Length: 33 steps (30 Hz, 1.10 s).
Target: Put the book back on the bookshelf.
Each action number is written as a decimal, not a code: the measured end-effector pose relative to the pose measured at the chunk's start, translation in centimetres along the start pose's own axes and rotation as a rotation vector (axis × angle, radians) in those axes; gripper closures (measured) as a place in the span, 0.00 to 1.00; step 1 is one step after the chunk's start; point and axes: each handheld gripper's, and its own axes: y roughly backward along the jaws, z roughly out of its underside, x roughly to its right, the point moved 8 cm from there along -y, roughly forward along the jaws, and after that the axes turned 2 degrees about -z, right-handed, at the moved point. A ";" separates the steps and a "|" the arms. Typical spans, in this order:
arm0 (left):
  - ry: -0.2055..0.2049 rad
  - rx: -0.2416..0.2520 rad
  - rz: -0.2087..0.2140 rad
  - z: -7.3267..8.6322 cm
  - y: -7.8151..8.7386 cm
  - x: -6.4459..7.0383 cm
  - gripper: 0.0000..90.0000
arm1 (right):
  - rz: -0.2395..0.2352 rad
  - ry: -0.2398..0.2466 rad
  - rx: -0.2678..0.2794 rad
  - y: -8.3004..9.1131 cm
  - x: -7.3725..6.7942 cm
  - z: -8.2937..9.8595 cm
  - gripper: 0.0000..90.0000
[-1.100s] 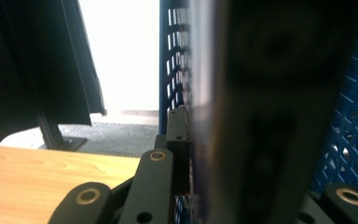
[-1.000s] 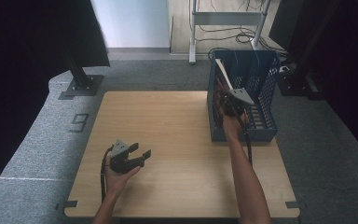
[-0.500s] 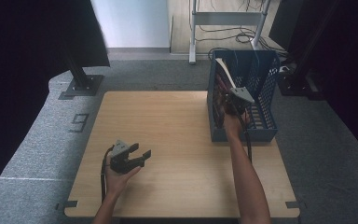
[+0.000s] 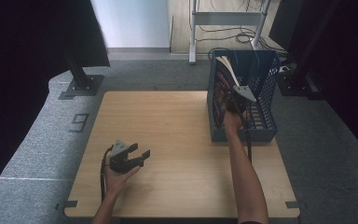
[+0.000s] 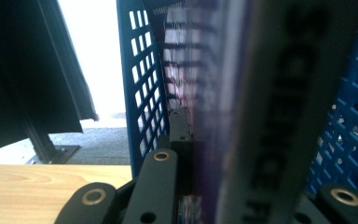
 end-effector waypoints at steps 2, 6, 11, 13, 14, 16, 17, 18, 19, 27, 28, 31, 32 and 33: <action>0.002 0.001 0.000 0.0 0.0 -0.1 0.37 | 0.007 0.008 0.007 -0.2 0.0 -0.3 0.91; 0.007 0.001 -0.004 0.0 0.0 -0.3 0.37 | 0.012 0.010 0.025 -0.7 -0.1 -0.9 0.91; 0.011 0.005 -0.006 0.0 0.1 -0.5 0.37 | 0.022 0.048 0.033 -1.5 -0.7 -0.6 0.91; 0.010 0.005 -0.008 0.0 0.2 -0.5 0.37 | 0.015 0.065 0.024 -1.8 -1.1 0.0 0.91; 0.011 0.006 -0.008 0.0 0.2 -0.6 0.37 | 0.007 0.072 0.033 -1.8 -1.3 0.2 0.91; 0.010 0.006 -0.009 0.0 0.2 -0.6 0.37 | -0.008 0.093 0.040 -1.7 -1.8 0.5 0.91; 0.010 0.006 -0.010 0.0 0.2 -0.6 0.37 | -0.018 0.103 0.041 -1.7 -2.1 0.5 0.90; 0.010 0.005 -0.010 0.0 0.2 -0.5 0.37 | -0.030 0.110 0.038 -1.6 -2.4 0.6 0.90; 0.009 0.004 -0.010 0.0 0.2 -0.5 0.37 | -0.043 0.121 0.033 -1.5 -2.7 0.6 0.88; 0.001 -0.001 -0.008 0.1 0.1 -0.2 0.37 | -0.143 0.141 -0.009 -1.0 -3.4 0.8 0.73; 0.000 -0.001 -0.008 0.1 0.1 -0.2 0.37 | -0.147 0.144 -0.013 -1.0 -3.4 0.8 0.72; -0.003 -0.003 -0.007 0.1 0.1 0.0 0.37 | -0.175 0.156 -0.028 -0.8 -3.6 1.0 0.67; -0.004 -0.004 -0.006 0.1 0.0 0.0 0.37 | -0.181 0.163 -0.033 -0.7 -3.7 1.1 0.64; -0.004 -0.004 -0.006 0.1 0.0 0.0 0.37 | -0.187 0.172 -0.029 -0.6 -3.8 1.1 0.62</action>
